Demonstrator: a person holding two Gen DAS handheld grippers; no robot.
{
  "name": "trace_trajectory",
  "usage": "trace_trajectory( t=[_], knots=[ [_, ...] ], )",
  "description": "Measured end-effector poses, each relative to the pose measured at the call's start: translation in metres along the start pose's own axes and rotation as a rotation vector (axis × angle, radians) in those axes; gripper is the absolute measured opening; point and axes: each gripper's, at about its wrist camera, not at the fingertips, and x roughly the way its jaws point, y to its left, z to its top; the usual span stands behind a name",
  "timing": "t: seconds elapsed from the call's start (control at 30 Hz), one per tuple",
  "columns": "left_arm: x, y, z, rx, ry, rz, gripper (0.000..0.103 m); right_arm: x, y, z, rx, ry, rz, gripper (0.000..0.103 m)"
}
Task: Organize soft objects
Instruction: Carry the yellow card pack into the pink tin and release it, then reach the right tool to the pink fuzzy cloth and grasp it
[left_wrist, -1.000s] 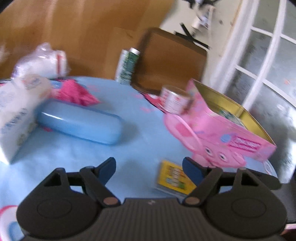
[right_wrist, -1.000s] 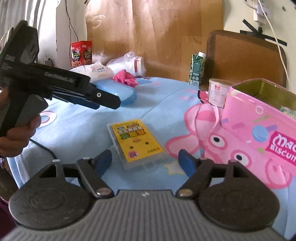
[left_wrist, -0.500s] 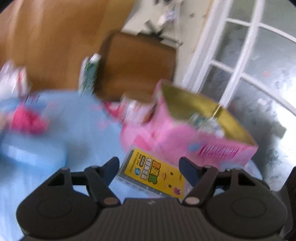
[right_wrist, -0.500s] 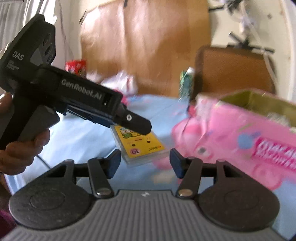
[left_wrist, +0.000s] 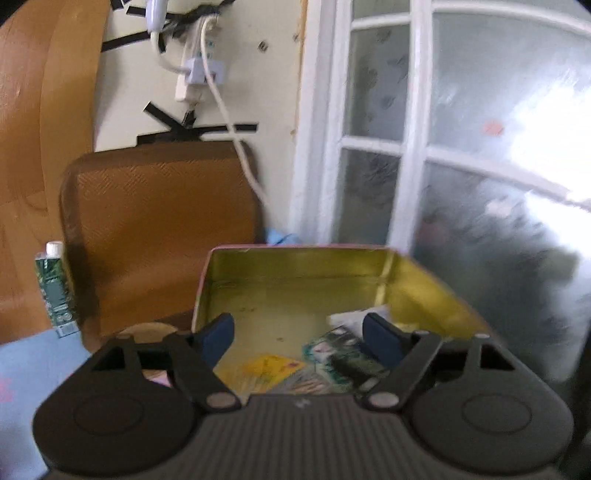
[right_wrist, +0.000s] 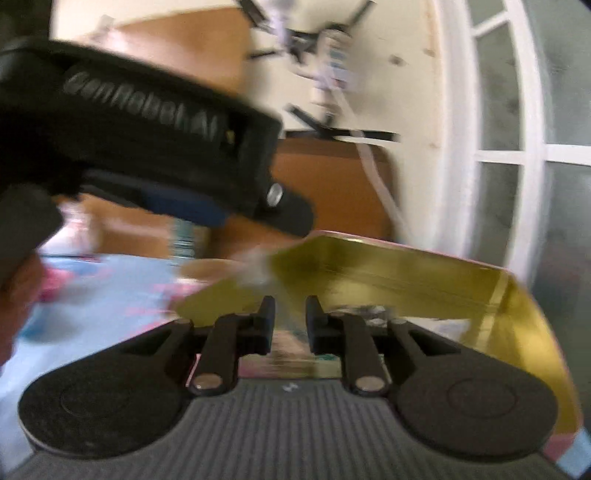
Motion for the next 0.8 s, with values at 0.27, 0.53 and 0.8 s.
trace_trajectory(
  t=[0.27, 0.53, 0.8],
  knots=[
    [-0.034, 0.036, -0.036, -0.082, -0.001, 0.027, 0.079, -0.007, -0.012, -0.016, 0.051, -0.025, -0.055, 0.023],
    [-0.104, 0.086, -0.085, -0.194, -0.011, 0.075, 0.081, -0.007, 0.007, -0.01, 0.084, -0.046, 0.014, 0.023],
    [-0.175, 0.165, -0.148, -0.399, 0.009, 0.313, 0.081, -0.011, 0.058, -0.002, 0.035, -0.017, 0.193, 0.027]
  ],
)
